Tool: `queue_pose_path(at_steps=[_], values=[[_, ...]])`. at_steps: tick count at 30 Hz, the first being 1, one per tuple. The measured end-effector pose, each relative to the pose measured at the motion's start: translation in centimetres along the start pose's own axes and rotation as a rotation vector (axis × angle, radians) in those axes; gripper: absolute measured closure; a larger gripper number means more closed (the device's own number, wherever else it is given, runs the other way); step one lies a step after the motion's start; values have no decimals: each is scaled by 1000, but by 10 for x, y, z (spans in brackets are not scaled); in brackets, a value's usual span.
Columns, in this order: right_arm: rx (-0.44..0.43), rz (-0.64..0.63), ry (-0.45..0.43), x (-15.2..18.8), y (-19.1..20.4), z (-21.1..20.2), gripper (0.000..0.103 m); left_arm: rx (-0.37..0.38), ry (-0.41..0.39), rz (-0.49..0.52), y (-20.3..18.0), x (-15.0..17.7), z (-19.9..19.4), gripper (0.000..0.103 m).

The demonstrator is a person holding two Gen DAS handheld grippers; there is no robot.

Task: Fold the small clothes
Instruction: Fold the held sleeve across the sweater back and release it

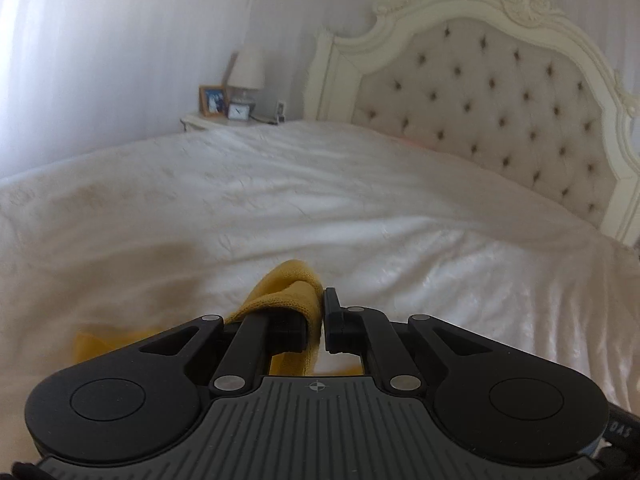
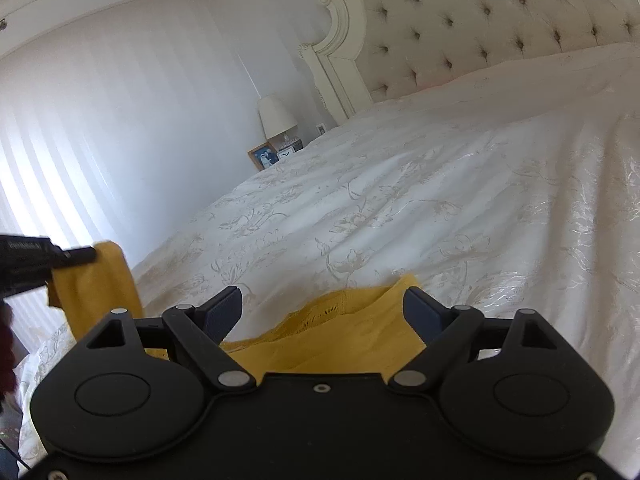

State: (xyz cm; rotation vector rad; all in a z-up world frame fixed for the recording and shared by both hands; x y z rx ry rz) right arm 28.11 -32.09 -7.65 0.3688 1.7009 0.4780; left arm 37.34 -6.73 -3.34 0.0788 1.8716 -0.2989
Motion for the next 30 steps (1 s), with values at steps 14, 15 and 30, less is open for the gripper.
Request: queue_pose_path(at_steps=[14, 15, 30], values=[[126, 93, -33, -7, -40, 1, 14, 295, 157, 30, -80, 80, 19, 21], [138, 96, -35, -7, -42, 0, 14, 326, 150, 33, -83, 79, 14, 16], [153, 47, -7, 2, -37, 0, 14, 502, 236, 3, -102, 111, -16, 6]])
Point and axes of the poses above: each gripper's, at about its wrist camera, not at the fingertips, and z roughly the way its jaws point, y to its left, x to its underside, the point moved 8 cm from there along z, roughly the way its jaws point, and after that the axes turned 14 degrees about -y, right-handed, at the moved point
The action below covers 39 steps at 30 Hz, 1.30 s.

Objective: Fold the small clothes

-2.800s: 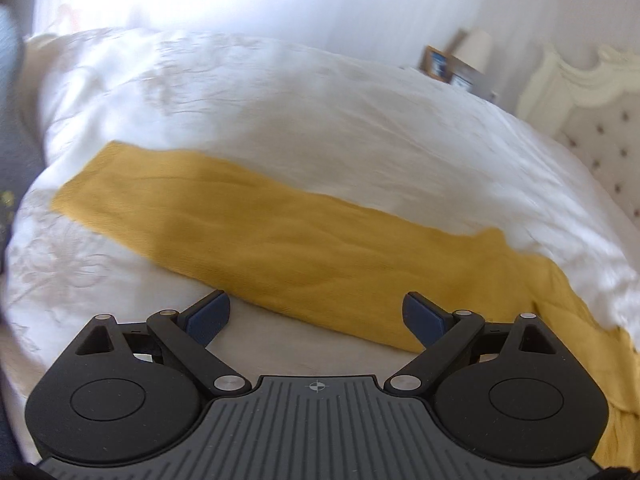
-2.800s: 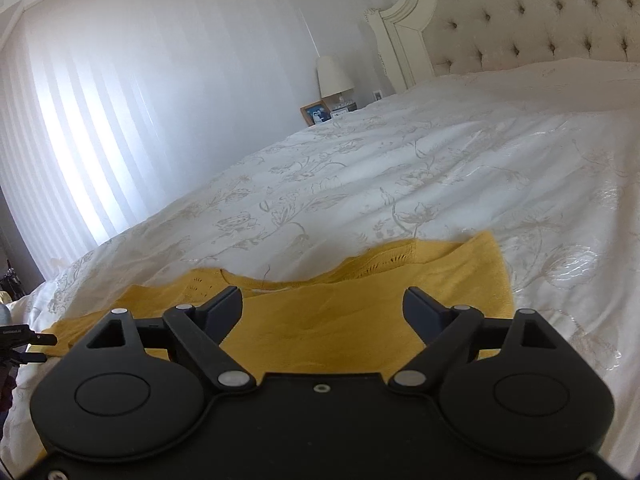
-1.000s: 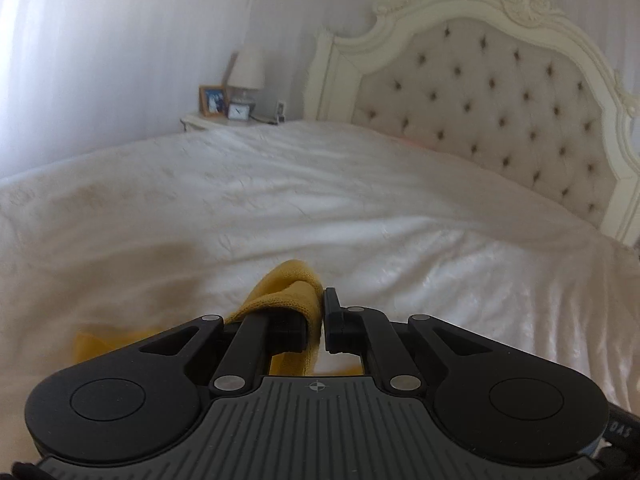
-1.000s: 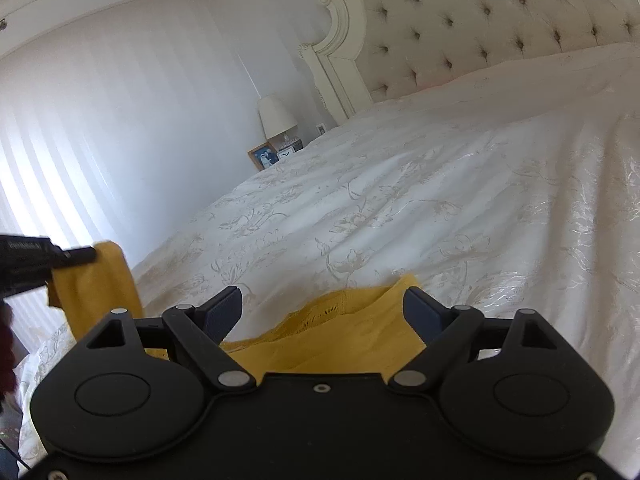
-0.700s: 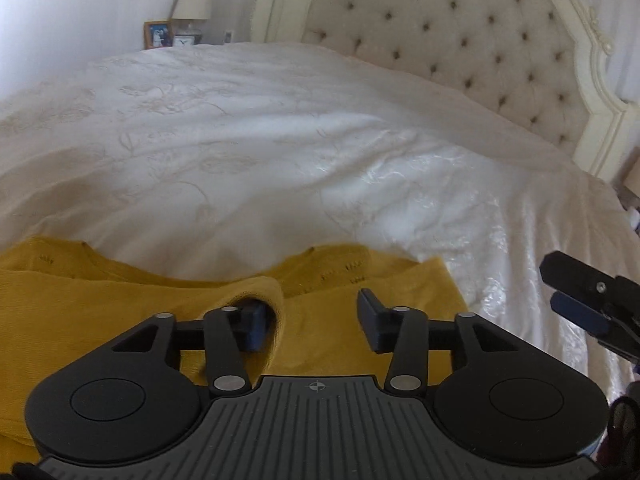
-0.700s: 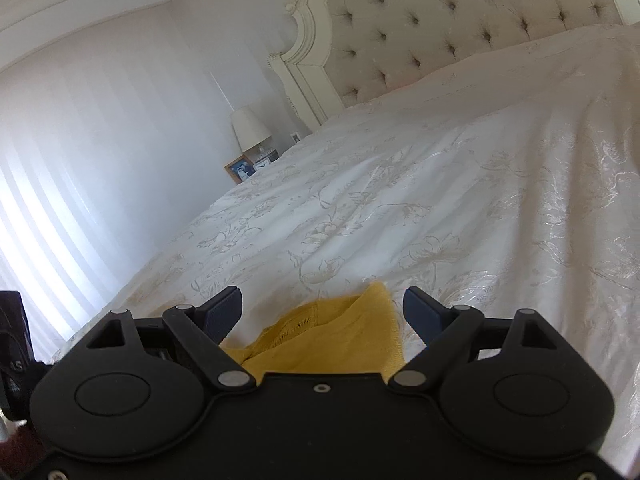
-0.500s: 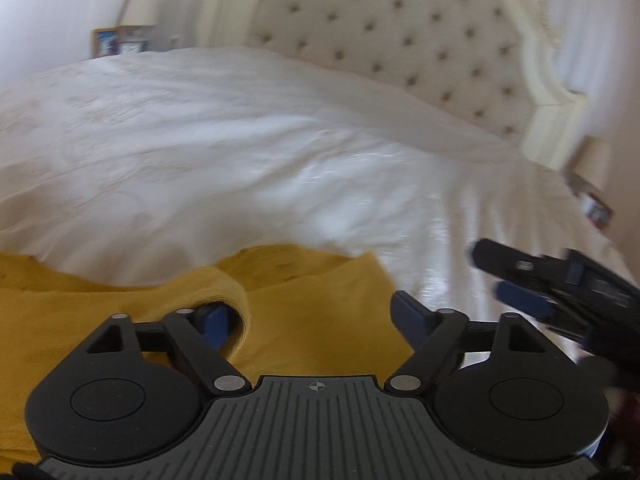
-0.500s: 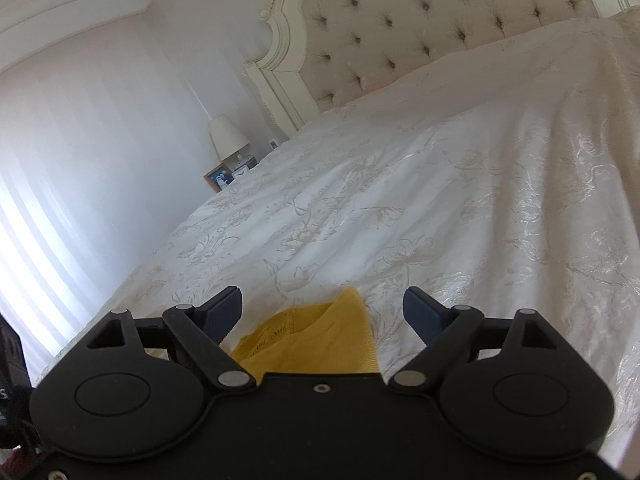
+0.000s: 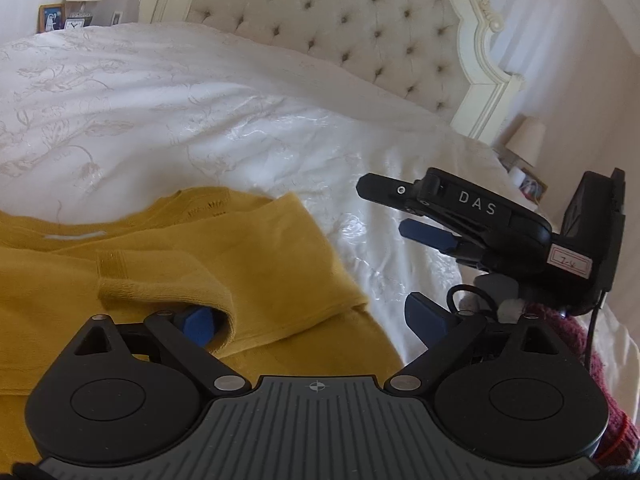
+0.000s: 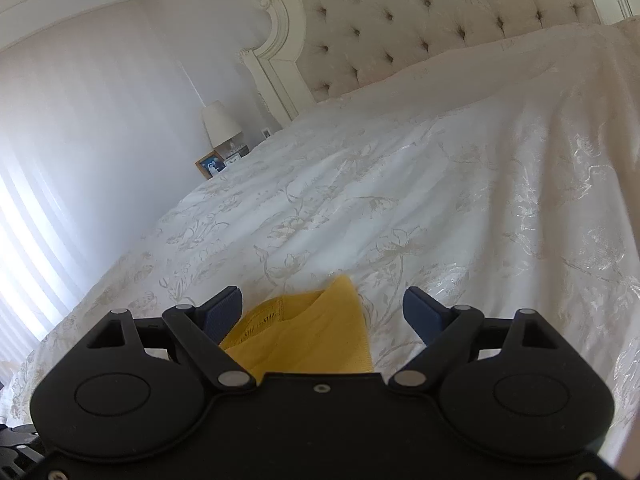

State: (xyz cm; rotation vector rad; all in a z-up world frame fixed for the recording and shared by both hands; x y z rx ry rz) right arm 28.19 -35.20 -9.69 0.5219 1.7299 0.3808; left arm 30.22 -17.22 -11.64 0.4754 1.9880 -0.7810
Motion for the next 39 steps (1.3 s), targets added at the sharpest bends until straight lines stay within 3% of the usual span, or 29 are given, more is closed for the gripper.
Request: queue_pose_path(at_steps=[4, 8, 12, 16, 20, 25, 28, 30, 34, 37, 39], values=[[6, 9, 0, 0, -2, 0, 14, -47, -14, 105, 1, -7, 17, 7], [23, 13, -12, -2, -6, -1, 14, -54, -133, 108, -10, -49, 33, 6], [51, 107, -48, -12, -25, -5, 13, 31, -101, 173, -34, -35, 39, 6], [118, 145, -89, -21, -46, -12, 12, -10, 32, 275, -30, 8, 42, 6], [83, 109, -57, -17, -36, -10, 12, -33, 43, 253, -15, 18, 17, 6], [-29, 49, 45, 6, -5, 7, 13, -197, -33, 172, 37, -2, -30, 6], [-86, -14, 118, 26, 13, 16, 25, -354, -85, 48, 88, -14, -57, 6], [-107, -61, 153, 39, 23, 22, 35, -456, -88, -27, 120, -14, -70, 6], [-109, -109, 226, 66, 32, 33, 37, -628, -68, -85, 171, -2, -88, 6], [-109, -118, 242, 73, 34, 36, 37, -687, -22, -94, 193, 16, -92, 6], [-125, -92, 245, 74, 32, 35, 37, -681, -30, -51, 194, 22, -92, 5]])
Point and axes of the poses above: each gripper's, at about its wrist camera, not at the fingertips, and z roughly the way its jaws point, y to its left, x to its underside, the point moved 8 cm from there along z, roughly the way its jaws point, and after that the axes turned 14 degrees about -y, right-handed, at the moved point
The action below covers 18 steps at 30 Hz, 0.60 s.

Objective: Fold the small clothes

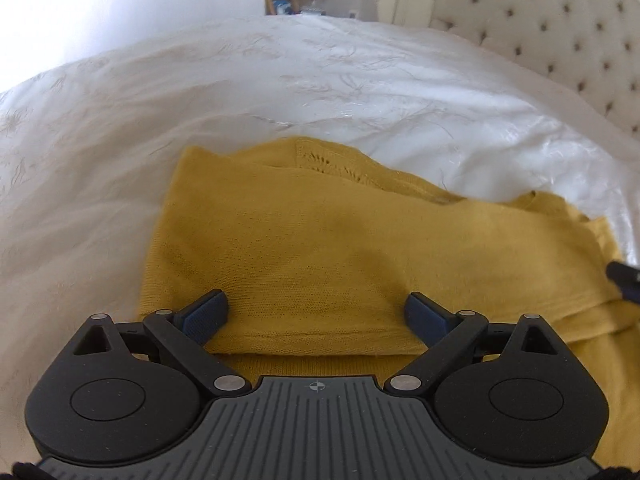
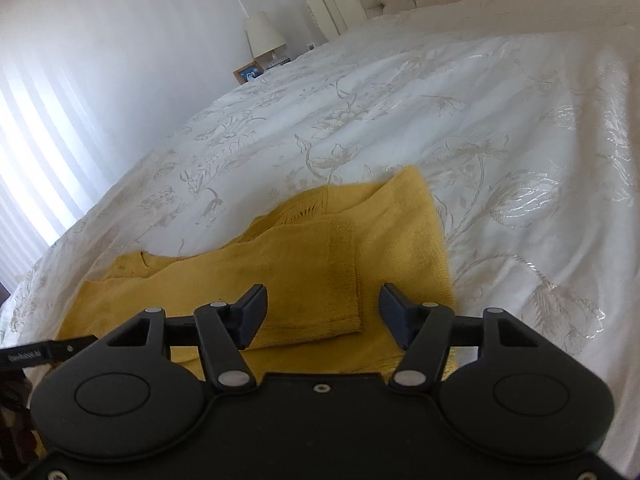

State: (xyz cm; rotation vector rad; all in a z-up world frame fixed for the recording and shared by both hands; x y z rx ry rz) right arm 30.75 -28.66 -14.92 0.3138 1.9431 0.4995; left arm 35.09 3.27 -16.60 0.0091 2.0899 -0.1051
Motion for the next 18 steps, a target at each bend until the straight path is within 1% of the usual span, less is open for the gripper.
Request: queue_pose_path(at_steps=[1, 2, 3, 4, 6, 8, 10, 11, 13, 14, 16, 17, 18], values=[[-12, 22, 1, 1, 0, 0, 37, -4, -3, 27, -2, 3, -1, 5], [-20, 41, 3, 2, -1, 0, 41, -8, -2, 42, -4, 4, -2, 4], [-21, 57, 5, 3, -2, 0, 46, -8, 0, 45, -6, 3, -2, 1], [-17, 70, 8, 4, -5, 1, 50, -1, 5, 37, -7, 3, -2, 1], [-3, 82, 13, 5, -9, 4, 63, 3, 17, 31, -6, 2, 1, 1], [-5, 97, 14, 5, -10, 4, 71, 16, 24, 24, -7, 0, 2, 1], [-16, 96, 11, 3, -8, 3, 75, 36, 15, 10, -6, -3, -2, 1], [-25, 86, 0, 1, -5, 1, 82, 44, -2, -1, -6, -7, -5, 1], [-52, 50, -48, -9, 4, -7, 85, 34, -54, -17, -4, -18, -13, 1], [-52, 20, -84, -17, 9, -14, 85, 22, -72, -15, -3, -22, -16, 1], [-14, -14, -134, -30, 9, -23, 85, 5, -79, -3, 0, -26, -16, 1], [7, -11, -139, -32, 5, -23, 85, -9, -69, 5, 3, -26, -13, 1], [39, -9, -119, -29, -3, -20, 85, -31, -57, 14, 6, -25, -10, 1]])
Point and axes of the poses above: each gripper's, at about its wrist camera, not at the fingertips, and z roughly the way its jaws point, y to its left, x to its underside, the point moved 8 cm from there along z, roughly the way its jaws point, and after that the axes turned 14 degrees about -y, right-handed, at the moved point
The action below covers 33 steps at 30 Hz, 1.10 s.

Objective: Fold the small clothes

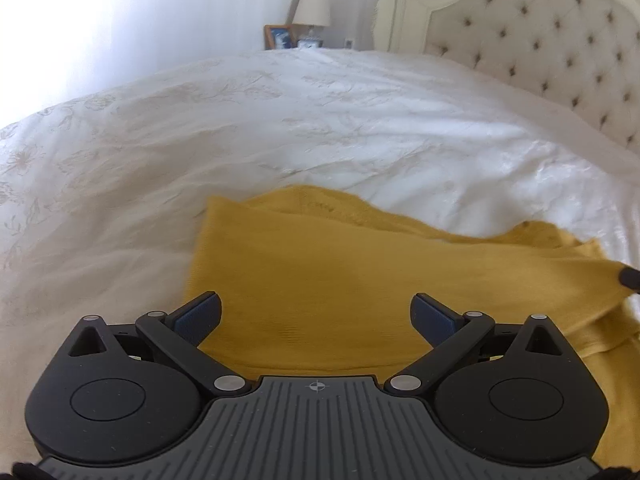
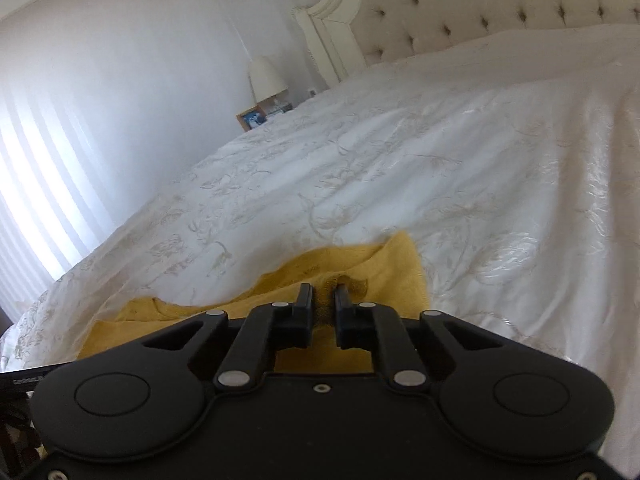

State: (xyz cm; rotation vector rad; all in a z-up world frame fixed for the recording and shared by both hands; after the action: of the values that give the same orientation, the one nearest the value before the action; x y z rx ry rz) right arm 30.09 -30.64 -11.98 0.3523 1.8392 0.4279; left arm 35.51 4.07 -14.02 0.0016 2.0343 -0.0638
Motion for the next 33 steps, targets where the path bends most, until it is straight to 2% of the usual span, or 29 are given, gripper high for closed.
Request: queue_pose_path(at_steps=[2, 5, 8, 11, 14, 18, 23, 28, 33], values=[[56, 6, 57, 11, -12, 7, 85, -41, 47, 3, 10, 9, 9, 1], [65, 54, 129, 23, -19, 16, 78, -78, 89, -11, 23, 21, 17, 0], [77, 33, 137, 25, -19, 15, 73, -49, 76, -58, 30, 26, 16, 0], [93, 28, 147, 31, -23, 16, 70, -49, 37, -23, 28, 30, 13, 0], [95, 24, 142, 32, -22, 16, 65, -62, -20, 4, 24, 34, 9, 0], [39, -27, 122, 36, -11, 17, 38, -58, -41, -2, 25, 33, 8, 0], [12, -138, 105, 43, 3, 17, 25, -51, -45, 1, 25, 33, 7, 0], [-25, -124, 62, 43, 4, 12, 20, -17, 15, 3, 26, 32, 0, 1], [-20, 7, 5, 32, -16, -4, 19, 6, 105, 9, 36, 42, -44, 2]])
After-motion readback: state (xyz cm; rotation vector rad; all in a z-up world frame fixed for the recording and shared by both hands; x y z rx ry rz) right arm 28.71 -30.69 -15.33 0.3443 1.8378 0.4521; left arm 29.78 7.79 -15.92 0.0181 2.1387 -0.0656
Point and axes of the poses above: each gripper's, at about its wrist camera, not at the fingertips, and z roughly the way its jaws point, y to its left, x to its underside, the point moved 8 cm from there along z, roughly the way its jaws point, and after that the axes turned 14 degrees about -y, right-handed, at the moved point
